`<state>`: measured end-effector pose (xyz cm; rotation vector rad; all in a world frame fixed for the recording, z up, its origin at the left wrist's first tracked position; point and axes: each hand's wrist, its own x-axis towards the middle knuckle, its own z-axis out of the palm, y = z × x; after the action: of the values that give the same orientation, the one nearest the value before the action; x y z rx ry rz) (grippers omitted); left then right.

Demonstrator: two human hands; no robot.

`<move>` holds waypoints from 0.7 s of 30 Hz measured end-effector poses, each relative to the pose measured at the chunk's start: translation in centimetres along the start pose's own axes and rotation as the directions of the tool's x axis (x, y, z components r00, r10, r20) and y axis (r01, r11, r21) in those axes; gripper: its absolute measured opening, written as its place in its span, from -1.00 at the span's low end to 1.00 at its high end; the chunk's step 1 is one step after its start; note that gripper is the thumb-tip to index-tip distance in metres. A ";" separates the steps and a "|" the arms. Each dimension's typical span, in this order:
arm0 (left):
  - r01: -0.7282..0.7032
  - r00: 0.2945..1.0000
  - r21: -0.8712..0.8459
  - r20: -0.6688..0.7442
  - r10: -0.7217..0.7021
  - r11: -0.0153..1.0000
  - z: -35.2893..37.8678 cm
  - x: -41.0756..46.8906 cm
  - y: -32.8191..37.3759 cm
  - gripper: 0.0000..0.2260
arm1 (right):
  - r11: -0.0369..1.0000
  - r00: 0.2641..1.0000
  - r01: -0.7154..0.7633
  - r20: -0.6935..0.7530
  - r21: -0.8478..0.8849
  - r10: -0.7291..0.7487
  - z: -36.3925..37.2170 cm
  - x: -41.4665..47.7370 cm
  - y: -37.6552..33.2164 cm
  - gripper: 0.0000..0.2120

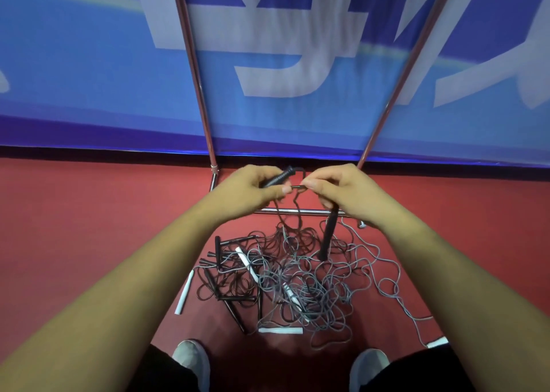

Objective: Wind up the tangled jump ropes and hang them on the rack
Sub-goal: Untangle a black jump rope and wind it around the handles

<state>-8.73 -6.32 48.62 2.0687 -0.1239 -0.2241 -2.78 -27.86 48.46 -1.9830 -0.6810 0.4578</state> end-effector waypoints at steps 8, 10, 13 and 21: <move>0.047 0.967 -0.455 -0.203 -0.155 0.889 -0.3 0.6 -0.2 -0.89 | 0.993 0.990 -0.110 0.089 -0.040 0.113 -2.2 -0.5 0.2 -0.88; 0.062 0.935 -0.458 -0.284 -0.212 0.887 -0.3 0.8 -0.5 -0.84 | 0.987 0.986 -0.160 0.037 -0.025 0.161 -2.3 -0.6 0.2 -0.91; 0.072 0.921 -0.609 -0.263 -0.286 0.790 -0.6 1.2 -1.0 -0.78 | 0.961 0.972 -0.206 -0.078 0.187 0.223 -2.5 -0.7 0.3 -0.95; 0.255 0.966 -0.660 0.133 -0.224 0.707 2.1 0.6 -0.4 -0.87 | 0.660 0.930 -0.196 -0.075 0.725 0.359 -1.1 -0.2 -1.1 -0.93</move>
<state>-8.61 -8.01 47.21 1.3371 0.1876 -0.4087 -2.63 -28.28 49.99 -1.3462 -0.0111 0.5763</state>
